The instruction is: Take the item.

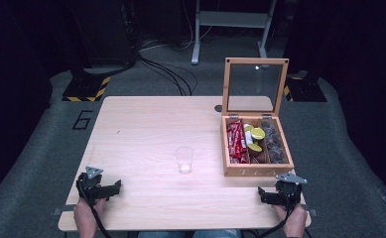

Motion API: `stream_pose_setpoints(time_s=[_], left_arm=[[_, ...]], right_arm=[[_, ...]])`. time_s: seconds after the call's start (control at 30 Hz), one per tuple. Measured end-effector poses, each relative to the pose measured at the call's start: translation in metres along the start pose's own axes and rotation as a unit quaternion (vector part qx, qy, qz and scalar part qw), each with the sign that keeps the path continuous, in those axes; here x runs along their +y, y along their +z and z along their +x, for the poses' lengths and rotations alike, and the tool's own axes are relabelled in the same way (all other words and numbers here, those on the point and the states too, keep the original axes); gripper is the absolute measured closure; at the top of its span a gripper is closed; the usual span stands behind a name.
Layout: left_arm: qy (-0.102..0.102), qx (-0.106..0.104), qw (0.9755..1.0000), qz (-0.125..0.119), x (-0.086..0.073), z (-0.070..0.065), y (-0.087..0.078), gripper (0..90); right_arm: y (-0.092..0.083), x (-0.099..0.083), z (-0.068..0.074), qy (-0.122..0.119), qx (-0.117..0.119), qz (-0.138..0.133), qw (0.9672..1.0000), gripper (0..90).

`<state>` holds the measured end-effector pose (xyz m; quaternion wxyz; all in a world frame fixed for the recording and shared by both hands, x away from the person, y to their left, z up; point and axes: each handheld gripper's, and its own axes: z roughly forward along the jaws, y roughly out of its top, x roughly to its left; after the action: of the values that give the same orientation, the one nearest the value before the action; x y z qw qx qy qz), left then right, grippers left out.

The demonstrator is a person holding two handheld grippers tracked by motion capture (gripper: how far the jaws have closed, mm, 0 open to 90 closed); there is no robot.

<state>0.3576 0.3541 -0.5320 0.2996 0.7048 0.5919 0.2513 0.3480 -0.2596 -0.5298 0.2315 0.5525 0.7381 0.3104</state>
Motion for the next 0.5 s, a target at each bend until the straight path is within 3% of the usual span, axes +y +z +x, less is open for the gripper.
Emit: stream_pose_setpoints(time_s=[0.5], left_arm=[[-0.001, -0.002, 1.0, 0.003, -0.0004, -0.0005, -0.0007, 0.4]], right_arm=[[0.0, 0.0001, -0.0001, 0.006, -0.005, 0.002, 1.0, 0.0]])
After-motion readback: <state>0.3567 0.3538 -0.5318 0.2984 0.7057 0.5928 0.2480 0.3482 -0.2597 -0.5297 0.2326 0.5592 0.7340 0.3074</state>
